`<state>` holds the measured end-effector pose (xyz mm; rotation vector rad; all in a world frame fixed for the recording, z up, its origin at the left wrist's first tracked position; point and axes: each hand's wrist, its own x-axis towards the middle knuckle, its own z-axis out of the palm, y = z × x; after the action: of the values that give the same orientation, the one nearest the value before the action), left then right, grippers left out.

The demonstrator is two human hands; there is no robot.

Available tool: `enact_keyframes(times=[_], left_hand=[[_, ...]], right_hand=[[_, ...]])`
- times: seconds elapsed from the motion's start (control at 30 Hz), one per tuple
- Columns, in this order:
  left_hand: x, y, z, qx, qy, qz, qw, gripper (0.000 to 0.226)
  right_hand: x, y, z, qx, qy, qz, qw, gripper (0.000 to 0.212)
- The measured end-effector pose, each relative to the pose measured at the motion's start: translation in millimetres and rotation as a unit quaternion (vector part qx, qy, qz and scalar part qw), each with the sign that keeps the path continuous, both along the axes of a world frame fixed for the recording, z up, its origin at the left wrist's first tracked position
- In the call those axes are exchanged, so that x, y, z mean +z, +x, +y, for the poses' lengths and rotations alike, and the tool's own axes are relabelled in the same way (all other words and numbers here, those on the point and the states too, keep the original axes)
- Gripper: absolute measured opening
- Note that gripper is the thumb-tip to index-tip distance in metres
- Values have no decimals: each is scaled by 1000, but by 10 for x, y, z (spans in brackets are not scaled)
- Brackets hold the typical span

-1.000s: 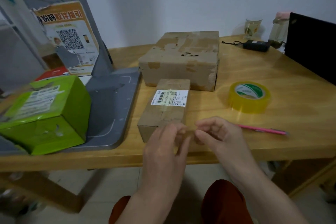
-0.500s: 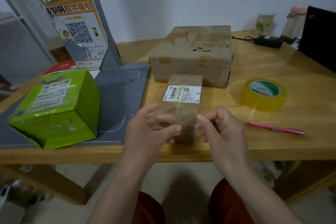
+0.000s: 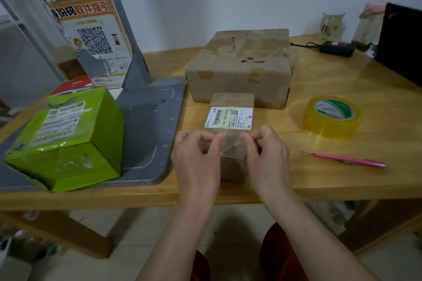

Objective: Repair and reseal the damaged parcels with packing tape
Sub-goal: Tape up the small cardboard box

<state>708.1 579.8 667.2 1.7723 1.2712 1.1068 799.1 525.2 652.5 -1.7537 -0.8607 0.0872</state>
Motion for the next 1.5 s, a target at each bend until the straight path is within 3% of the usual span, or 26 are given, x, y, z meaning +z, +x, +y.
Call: enact_keyframes(times=[0.17, 0.63, 0.77, 0.87, 0.93, 1.0, 1.07, 1.13, 1.23, 1.3, 1.33, 1.5], left_hand=[[-7, 50, 0, 25, 100, 118, 988, 16], [-70, 112, 33, 32, 149, 198, 968, 12], [-118, 92, 45, 34, 134, 184, 973, 16], [-89, 73, 91, 60, 97, 173, 978, 53], [-90, 36, 155, 77, 75, 164, 981, 65], [-95, -25, 195, 103, 83, 139, 982, 64], [-119, -73, 190, 100, 150, 94, 979, 54], [-201, -101, 151, -21, 241, 84, 967, 41], [-386, -138, 60, -220, 288, 217, 906, 43], [-459, -164, 45, -214, 322, 324, 863, 57], [-445, -162, 40, -196, 319, 351, 858, 61], [-408, -107, 20, -139, 303, 372, 866, 67]], right_hand=[[-98, 19, 33, -11, -18, 2, 1000, 28], [-164, 67, 94, -24, -31, 36, 999, 24], [-176, 63, 107, -21, -22, 44, 999, 24], [-180, 51, 109, -25, -7, 54, 998, 25], [-186, 45, 112, -21, -7, 61, 998, 24], [-191, 46, 115, -20, -6, 66, 998, 24], [-194, 52, 112, -19, -2, 63, 998, 25], [-192, 61, 112, -16, 2, 58, 998, 24], [-199, 82, 123, -4, 9, 84, 996, 25], [-204, 81, 139, 11, 12, 78, 997, 25], [-212, 77, 148, 17, 14, 65, 998, 22], [-258, 52, 159, 31, 44, 36, 998, 11]])
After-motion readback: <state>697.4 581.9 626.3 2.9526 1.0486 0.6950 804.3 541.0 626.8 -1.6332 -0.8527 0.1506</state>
